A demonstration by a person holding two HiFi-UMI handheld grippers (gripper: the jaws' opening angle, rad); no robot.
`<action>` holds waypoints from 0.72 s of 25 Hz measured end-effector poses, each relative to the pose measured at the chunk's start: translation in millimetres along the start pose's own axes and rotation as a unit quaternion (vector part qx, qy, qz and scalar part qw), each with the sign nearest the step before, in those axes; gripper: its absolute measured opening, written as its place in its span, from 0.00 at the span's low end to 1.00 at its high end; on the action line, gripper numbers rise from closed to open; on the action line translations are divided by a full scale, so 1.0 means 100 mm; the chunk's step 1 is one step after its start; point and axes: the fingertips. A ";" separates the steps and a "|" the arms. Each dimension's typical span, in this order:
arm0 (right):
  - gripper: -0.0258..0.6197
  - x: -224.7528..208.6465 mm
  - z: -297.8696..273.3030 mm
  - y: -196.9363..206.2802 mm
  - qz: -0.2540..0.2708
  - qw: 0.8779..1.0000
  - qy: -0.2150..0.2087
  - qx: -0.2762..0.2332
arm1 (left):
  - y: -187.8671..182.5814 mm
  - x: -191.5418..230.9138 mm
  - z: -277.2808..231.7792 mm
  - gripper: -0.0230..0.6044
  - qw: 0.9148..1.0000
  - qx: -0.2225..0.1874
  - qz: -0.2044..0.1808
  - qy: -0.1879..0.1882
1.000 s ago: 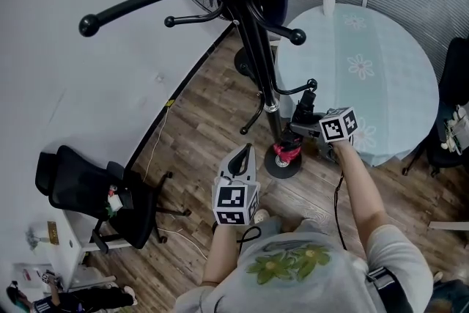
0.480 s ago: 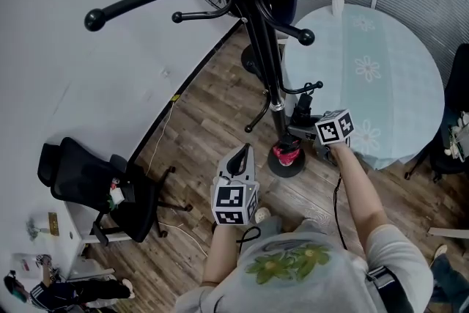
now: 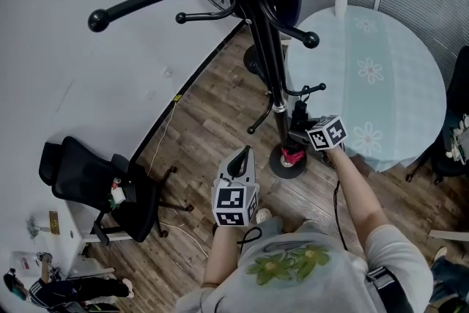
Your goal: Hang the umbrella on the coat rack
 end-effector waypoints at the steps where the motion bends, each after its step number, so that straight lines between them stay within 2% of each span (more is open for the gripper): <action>1: 0.36 -0.03 -0.01 0.02 0.004 1.000 0.008 0.002 | 0.00 0.00 0.00 0.04 1.000 0.000 0.000 0.000; 10: 0.37 -0.30 -0.05 0.15 0.015 0.997 0.072 0.008 | 0.01 0.05 -0.03 0.04 1.000 0.001 0.000 0.000; 18: 0.37 -0.43 -0.09 0.24 0.013 0.995 0.097 0.004 | 0.03 0.08 -0.08 0.04 1.000 0.000 0.000 0.008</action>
Point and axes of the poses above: the fingertips, and each gripper's own axes: z backward along the fingers, x to its left, y out of its underside, and after that the axes turned 5 degrees about -y, right-handed
